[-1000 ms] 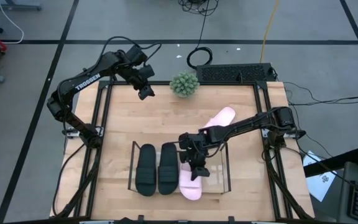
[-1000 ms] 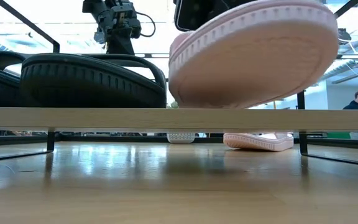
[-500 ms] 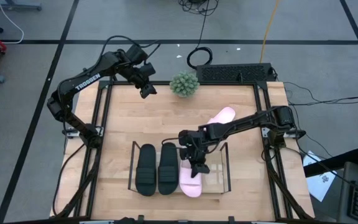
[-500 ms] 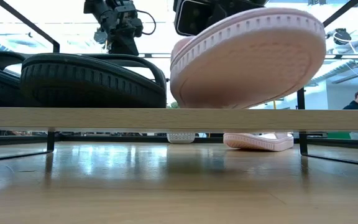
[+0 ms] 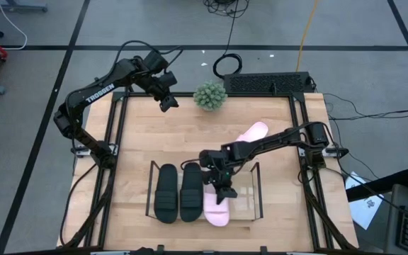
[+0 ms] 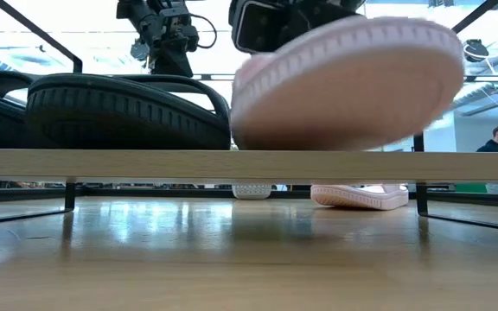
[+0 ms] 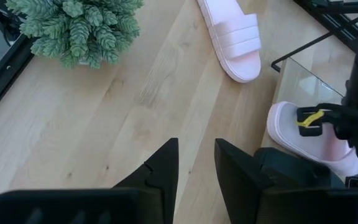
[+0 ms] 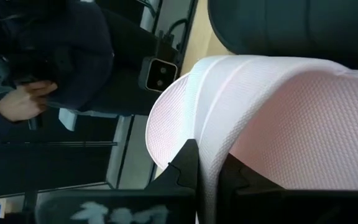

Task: Pick and place slides into the shelf
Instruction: Put the right pink slipper on the shelf

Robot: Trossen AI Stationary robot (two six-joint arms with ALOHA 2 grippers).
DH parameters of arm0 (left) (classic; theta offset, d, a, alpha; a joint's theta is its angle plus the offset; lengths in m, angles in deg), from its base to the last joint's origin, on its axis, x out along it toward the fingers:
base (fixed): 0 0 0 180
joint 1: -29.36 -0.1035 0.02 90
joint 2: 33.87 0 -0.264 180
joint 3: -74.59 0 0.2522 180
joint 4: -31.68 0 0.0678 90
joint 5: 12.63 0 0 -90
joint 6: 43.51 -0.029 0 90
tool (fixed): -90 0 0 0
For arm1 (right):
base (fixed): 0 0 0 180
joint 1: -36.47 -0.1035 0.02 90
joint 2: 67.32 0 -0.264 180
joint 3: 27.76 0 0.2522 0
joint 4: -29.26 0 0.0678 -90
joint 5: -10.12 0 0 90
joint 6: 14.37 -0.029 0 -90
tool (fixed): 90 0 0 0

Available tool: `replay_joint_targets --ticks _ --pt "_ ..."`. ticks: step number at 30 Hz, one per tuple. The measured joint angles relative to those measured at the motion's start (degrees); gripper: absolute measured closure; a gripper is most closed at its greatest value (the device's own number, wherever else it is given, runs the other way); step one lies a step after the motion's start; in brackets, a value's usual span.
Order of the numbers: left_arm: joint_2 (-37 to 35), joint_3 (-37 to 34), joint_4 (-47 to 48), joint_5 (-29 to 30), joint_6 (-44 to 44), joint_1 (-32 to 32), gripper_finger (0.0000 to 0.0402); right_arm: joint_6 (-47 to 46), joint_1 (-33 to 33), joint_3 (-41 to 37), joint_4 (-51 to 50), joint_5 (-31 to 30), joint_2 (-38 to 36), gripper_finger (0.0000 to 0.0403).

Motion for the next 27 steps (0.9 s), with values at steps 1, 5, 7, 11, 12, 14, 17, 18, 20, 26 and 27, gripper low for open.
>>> replay_joint_targets --ticks 1,5,7,11,12,14,17,18,20,26,27 --pt "0.0 0.0 0.0 0.0 0.0 0.0 0.0298 0.1 0.0 0.4 -0.1 0.0 0.0 0.0401" --pt "0.0 0.0 0.0 0.0 0.0 0.0 0.0298 1.2 0.0 0.9 -1.6 -0.2 0.0 0.0401" --pt "0.0 0.0 0.0 0.0 -0.1 0.0 0.0298 1.9 0.0 0.9 -2.8 -1.2 0.0 0.0401" --pt "0.0 0.0 0.0 0.0 -0.1 0.0 0.0298 3.1 0.0 0.9 -3.3 -1.7 0.3 0.0401" --pt "0.0 0.0 0.0 0.0 -0.1 0.0 0.0298 3.2 0.0 0.9 -3.3 -1.7 0.3 0.0401" --pt "0.0 0.0 0.0 0.0 0.0 0.0 0.0298 3.2 0.0 0.9 -3.3 -1.7 0.4 0.0401" --pt "0.0 0.0 0.0 0.0 0.0 0.0 0.0298 3.4 0.0 0.9 -2.6 -1.7 0.4 0.0401" --pt "0.0 0.0 0.0 0.0 0.0 0.0 0.0298 3.4 0.0 0.9 -2.6 -1.7 0.4 0.0401" --pt "0.0 0.0 0.0 0.0 0.0 0.0 0.0298 3.6 0.0 0.9 -2.7 -1.7 0.4 0.0401" --pt "0.0 0.0 0.0 0.0 0.4 0.0 0.0298 4.6 0.0 0.9 -2.6 -1.7 0.4 0.0401" --pt "0.0 0.0 0.0 0.0 0.5 0.0 0.0298 4.7 0.0 0.9 -2.4 -1.7 0.4 0.0401"
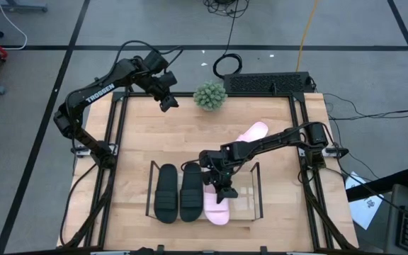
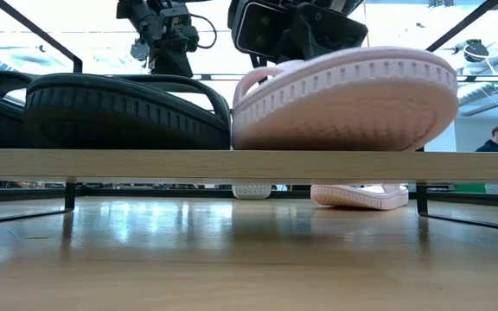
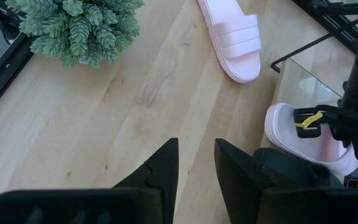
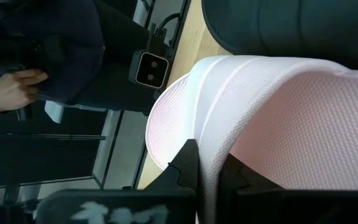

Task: Pick and place slides into the shelf
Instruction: Put the right pink slipper on the shelf

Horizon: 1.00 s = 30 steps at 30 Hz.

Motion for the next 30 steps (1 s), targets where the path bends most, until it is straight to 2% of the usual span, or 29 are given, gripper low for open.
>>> replay_joint_targets --ticks 8,19,30 --pt "0.0 0.0 0.0 0.0 0.8 0.0 0.0298 0.6 0.0 0.0 0.6 0.0 0.0 0.0397" --pt "0.0 0.0 0.0 0.0 0.9 0.0 0.0298 0.6 0.0 0.0 0.6 -0.6 0.0 0.0327" --pt "0.0 0.0 0.0 -0.1 1.2 0.0 0.0298 -0.3 0.2 0.0 0.6 -1.4 0.0 0.0280"
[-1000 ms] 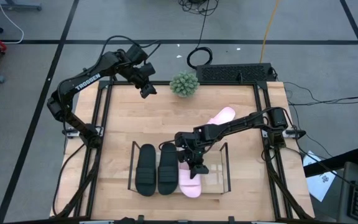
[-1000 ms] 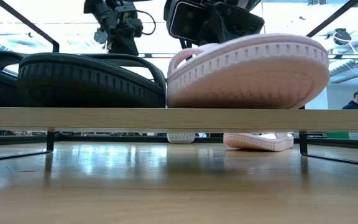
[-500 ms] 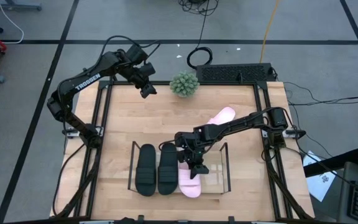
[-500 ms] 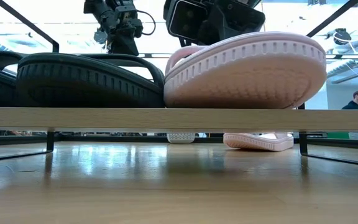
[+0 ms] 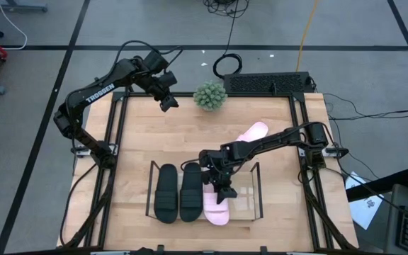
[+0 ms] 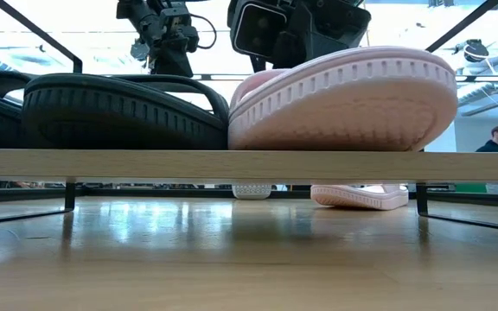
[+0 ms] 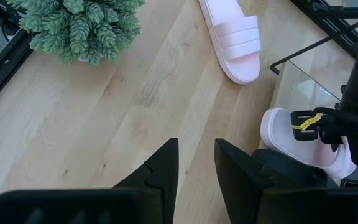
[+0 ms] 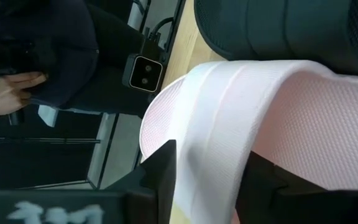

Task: Pick and place slides into the shelf
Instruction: Put the right pink slipper on the shelf, then put the left pink slipper on the shelf

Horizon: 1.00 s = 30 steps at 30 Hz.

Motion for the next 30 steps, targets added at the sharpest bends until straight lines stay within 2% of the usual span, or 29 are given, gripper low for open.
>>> replay_joint_targets --ticks 14,24,30 --pt "0.0 0.0 0.0 0.0 -0.2 1.3 0.0298 -0.2 1.7 0.0 0.0 -1.6 0.0 0.0244" --pt "0.0 0.0 0.0 0.0 -0.7 2.3 0.0298 -1.4 3.8 0.0 0.0 -1.2 0.0 0.0238" --pt "0.0 0.0 0.5 2.1 -0.7 2.3 0.0298 -1.7 6.8 0.0 0.5 -1.1 -0.9 0.0238"
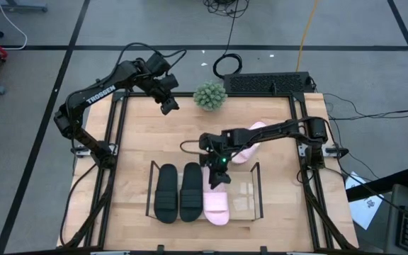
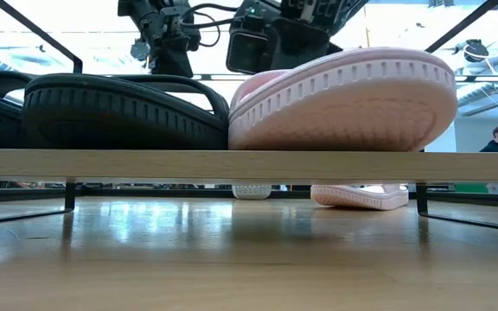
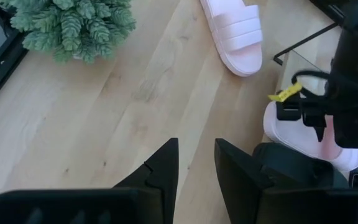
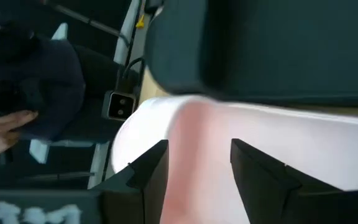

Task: Pick and place slides into the shelf
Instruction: Put the left pink slipper on the shelf

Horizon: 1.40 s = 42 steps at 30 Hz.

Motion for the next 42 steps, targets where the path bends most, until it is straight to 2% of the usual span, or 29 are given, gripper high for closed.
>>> replay_joint_targets --ticks 9,17,27,34,42 --pt "0.0 0.0 0.1 0.3 -0.6 0.0 0.0298 0.6 4.9 0.0 -1.6 -2.2 -3.9 0.0238" --pt "0.0 0.0 0.1 0.5 -1.5 -0.1 0.0298 8.4 13.6 0.0 -20.4 -16.1 -10.9 0.0238" --pt "0.0 0.0 0.1 0.5 -1.5 -0.1 0.0298 11.0 26.5 -1.7 -35.1 -21.3 -13.6 0.0238" --pt "0.0 0.0 0.1 2.4 -1.6 -0.2 0.0298 14.0 34.5 -6.1 -37.5 -20.6 -13.4 0.0238" --pt "0.0 0.0 0.1 6.0 -1.6 -0.2 0.0298 16.4 37.7 -10.2 -37.4 -19.5 -13.4 0.0238"
